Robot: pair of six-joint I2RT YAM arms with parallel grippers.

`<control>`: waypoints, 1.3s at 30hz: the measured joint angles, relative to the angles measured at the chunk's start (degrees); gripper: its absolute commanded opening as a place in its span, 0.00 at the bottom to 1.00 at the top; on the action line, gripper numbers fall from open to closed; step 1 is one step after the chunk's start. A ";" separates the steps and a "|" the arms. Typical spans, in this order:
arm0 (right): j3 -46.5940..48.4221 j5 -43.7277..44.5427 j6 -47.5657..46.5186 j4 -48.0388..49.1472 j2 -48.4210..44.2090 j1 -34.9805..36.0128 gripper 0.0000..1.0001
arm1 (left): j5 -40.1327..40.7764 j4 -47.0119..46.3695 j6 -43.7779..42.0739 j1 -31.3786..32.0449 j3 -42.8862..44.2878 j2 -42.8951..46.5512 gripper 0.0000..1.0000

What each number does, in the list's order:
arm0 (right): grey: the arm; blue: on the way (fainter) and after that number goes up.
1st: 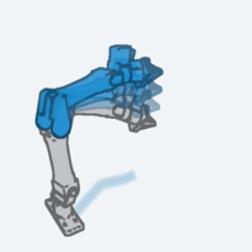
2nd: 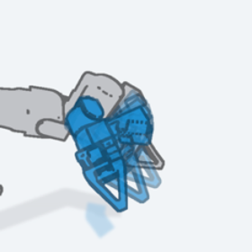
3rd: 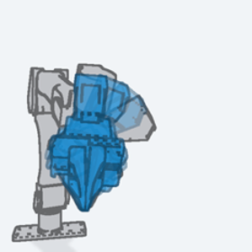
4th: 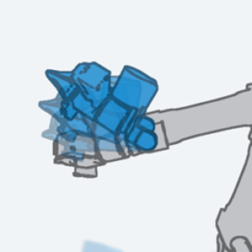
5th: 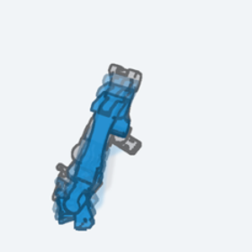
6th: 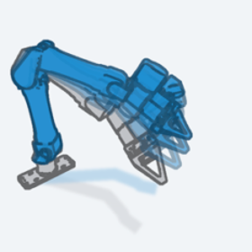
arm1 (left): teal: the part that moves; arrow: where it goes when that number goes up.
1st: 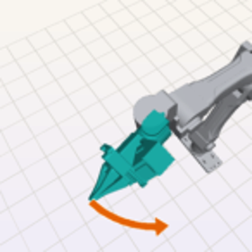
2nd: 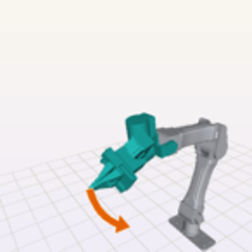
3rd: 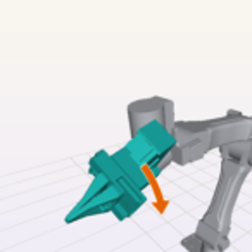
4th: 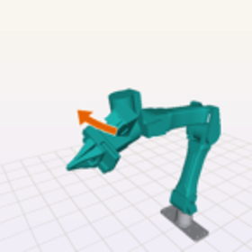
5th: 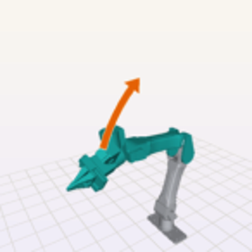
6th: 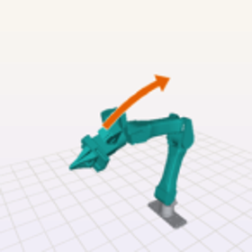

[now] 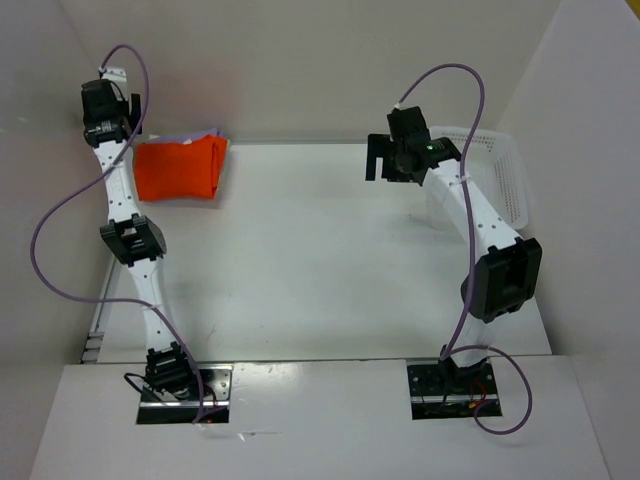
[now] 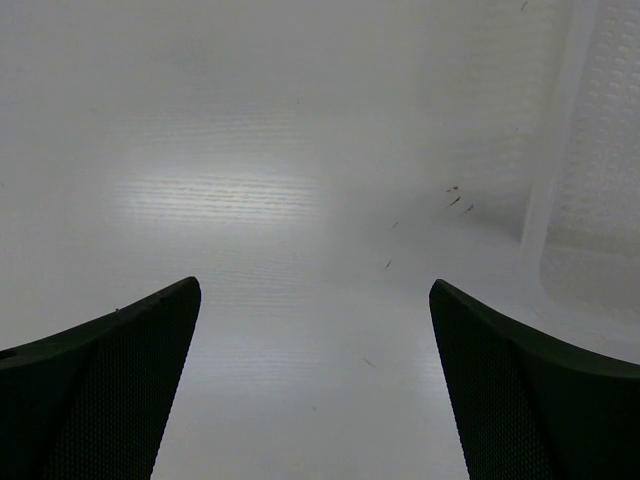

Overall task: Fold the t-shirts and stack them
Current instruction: Smooth out wrinkles on the folded tshirt

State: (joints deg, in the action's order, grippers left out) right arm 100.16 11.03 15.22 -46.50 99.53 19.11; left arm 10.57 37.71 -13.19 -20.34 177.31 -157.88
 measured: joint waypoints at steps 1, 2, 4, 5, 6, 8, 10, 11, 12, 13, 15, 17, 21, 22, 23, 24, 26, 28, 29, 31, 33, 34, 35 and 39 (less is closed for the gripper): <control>-0.04 0.17 0.00 -0.09 0.00 0.35 1.00 | -1.07 0.76 -0.02 -0.17 0.20 0.66 0.90; -0.11 0.28 0.04 -0.09 -0.02 0.59 1.00 | -2.10 1.88 -0.17 -0.37 0.22 1.49 0.89; -0.39 0.39 0.13 -0.09 -0.02 0.81 1.00 | -3.45 3.87 -0.66 -0.46 0.22 2.49 0.87; -0.55 0.42 0.15 -0.15 -0.02 0.90 1.00 | -3.80 4.83 -1.18 -0.46 0.24 2.67 0.85; -0.85 0.46 0.15 -0.07 -0.02 0.90 1.00 | -4.04 5.90 -1.70 -0.48 0.42 2.69 0.85; -1.25 0.61 0.15 -0.13 -0.04 0.90 1.00 | -5.01 8.74 -2.93 -0.37 0.55 2.25 0.83; -1.33 0.63 0.15 -0.17 -0.04 0.90 1.00 | -6.75 10.99 -3.67 -0.15 0.68 1.20 0.83; -1.33 0.66 0.13 -0.13 -0.04 0.90 1.00 | -7.93 12.00 -4.13 -0.07 0.81 0.39 0.83; -1.33 0.70 0.13 -0.13 -0.04 0.90 1.00 | -8.92 12.92 -4.55 -0.02 0.85 -0.57 0.83; -1.31 0.70 0.13 -0.17 -0.04 0.90 1.00 | -9.57 13.73 -4.70 0.04 0.85 -1.46 0.83; -1.27 0.74 0.13 -0.22 0.02 0.90 1.00 | -10.12 14.93 -4.90 0.24 0.85 -3.54 0.83; -1.01 0.79 0.13 -0.31 0.09 0.90 1.00 | -9.84 15.10 -4.92 0.44 0.85 -5.53 0.85; 1.14 0.81 0.13 -0.92 1.22 1.01 1.00 | -9.27 14.99 -4.81 0.24 0.85 -8.74 0.87; 1.68 0.83 0.13 -0.92 1.64 1.07 1.00 | -9.20 14.86 -4.70 0.09 0.83 -9.20 0.89; 2.27 0.85 0.13 -1.05 2.03 1.11 1.00 | -9.05 14.60 -4.63 -0.09 0.83 -9.53 0.89; 2.89 0.94 0.13 -1.20 2.43 1.22 1.00 | -8.57 14.32 -4.48 -0.26 0.83 -9.64 0.91; 3.78 1.09 0.13 -1.40 3.15 1.55 1.00 | -7.76 13.55 -4.31 -0.57 0.83 -9.64 0.94; 4.46 1.29 0.13 -1.66 3.85 2.03 1.00 | -7.30 12.70 -4.11 -0.87 0.85 -9.62 0.99; 4.55 1.42 0.13 -1.66 4.04 2.25 1.00 | -7.28 12.50 -3.93 -1.05 0.85 -9.62 0.99; 4.55 1.53 0.13 -2.05 4.24 2.64 1.00 | -7.52 12.41 -3.34 -1.25 0.85 -9.55 0.99; 4.57 1.68 0.13 -2.45 4.24 2.93 1.00 | -8.04 12.48 -3.13 -1.38 0.85 -9.07 0.99; 4.68 1.73 0.13 -2.51 4.24 3.06 1.00 | -8.44 12.57 -3.06 -1.40 0.85 -8.66 0.99; 4.85 1.84 0.13 -2.58 4.24 3.15 1.00 | -8.98 12.85 -2.99 -1.44 0.81 -7.98 0.99; 5.29 2.32 0.13 -2.62 4.24 3.52 1.00 | -12.31 14.38 -2.67 -1.27 0.61 -2.67 0.99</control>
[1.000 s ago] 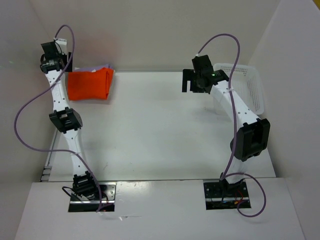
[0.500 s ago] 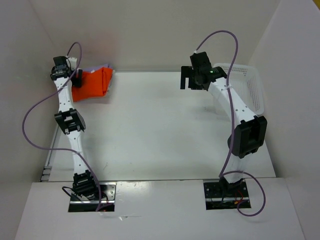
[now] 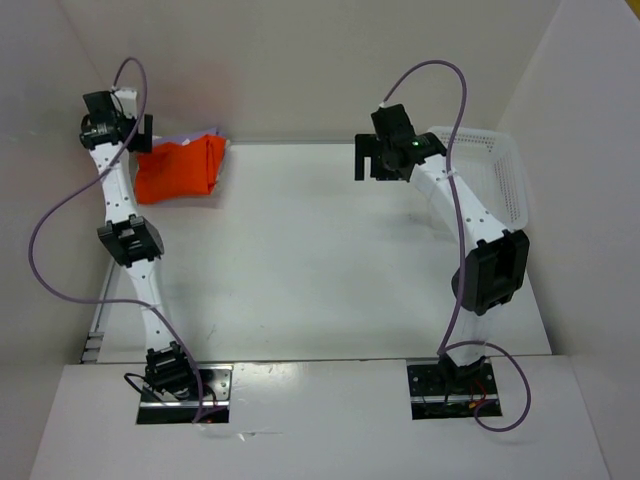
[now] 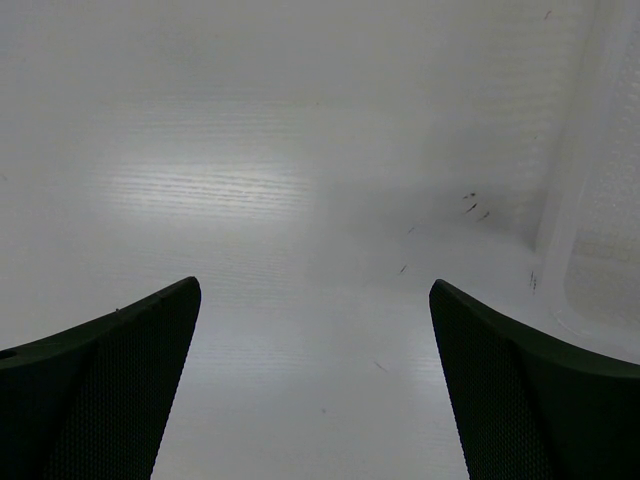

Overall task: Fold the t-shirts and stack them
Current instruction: Smooth out wrinkles on the folded tshirt

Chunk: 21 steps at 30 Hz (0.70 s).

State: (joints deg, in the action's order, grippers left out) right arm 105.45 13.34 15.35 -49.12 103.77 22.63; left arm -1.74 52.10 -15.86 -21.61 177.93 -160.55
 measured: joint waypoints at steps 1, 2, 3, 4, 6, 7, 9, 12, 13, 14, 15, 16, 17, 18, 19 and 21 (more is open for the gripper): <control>0.00 0.04 0.00 -0.07 0.00 0.11 1.00 | -1.11 0.35 0.22 0.04 -0.07 2.27 0.99; 0.00 0.22 0.00 -0.07 -0.07 0.24 1.00 | -2.19 0.79 0.66 0.17 -0.09 4.83 0.99; 0.00 0.44 0.00 -0.09 -0.11 0.31 1.00 | -3.04 1.09 0.87 0.35 -0.09 7.02 0.99; 0.00 0.68 0.00 -0.13 -0.22 0.42 1.00 | -4.07 1.46 1.11 0.59 -0.09 9.79 0.99; -0.13 1.14 0.00 -0.22 -0.94 0.66 1.00 | -6.23 2.19 1.27 1.25 -0.09 15.32 0.99; -0.31 1.38 -0.02 -0.20 -1.57 0.74 1.00 | -7.50 2.71 1.29 1.51 -0.20 18.51 0.99; -1.42 1.86 0.00 -0.15 -3.89 0.76 1.00 | -10.10 3.67 1.33 2.08 -2.93 25.18 0.99; -4.00 2.80 -0.13 -0.24 -9.22 0.76 1.00 | -14.12 5.86 1.33 2.47 -7.93 33.94 0.99; -4.68 3.02 -0.20 -0.20 -10.84 0.76 1.00 | -14.93 6.38 1.36 2.47 -9.86 36.54 0.99; -5.27 3.23 -0.22 -0.24 -12.57 0.76 1.00 | -15.69 7.19 1.51 2.54 -11.67 39.06 0.99; -5.97 3.45 -0.24 -0.15 -14.34 0.76 1.00 | -16.24 7.72 1.66 2.86 -13.73 41.66 0.99; -6.84 3.61 -0.24 -0.20 -16.22 0.76 1.00 | -16.57 7.91 2.01 3.15 -17.16 44.70 0.99; -7.89 3.74 -0.24 -0.15 -18.16 0.76 1.00 | -17.11 8.33 2.36 3.65 -20.44 47.80 0.99; -9.25 3.74 -0.24 -0.04 -20.31 0.76 1.00 | -17.99 8.61 2.58 4.52 -24.37 51.47 0.99; -10.60 3.72 -0.24 -0.04 -22.43 0.76 1.00 | -18.84 8.79 2.62 5.51 -28.11 54.71 0.99; -13.88 3.26 -0.24 0.07 -26.60 0.76 1.00 | -21.64 7.76 2.67 7.34 -38.56 62.38 0.99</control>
State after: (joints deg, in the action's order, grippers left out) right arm 91.57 16.60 15.11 -49.06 77.17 23.40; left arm -23.38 59.86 -13.19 -14.26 139.37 -98.17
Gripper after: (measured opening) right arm 0.999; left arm 0.992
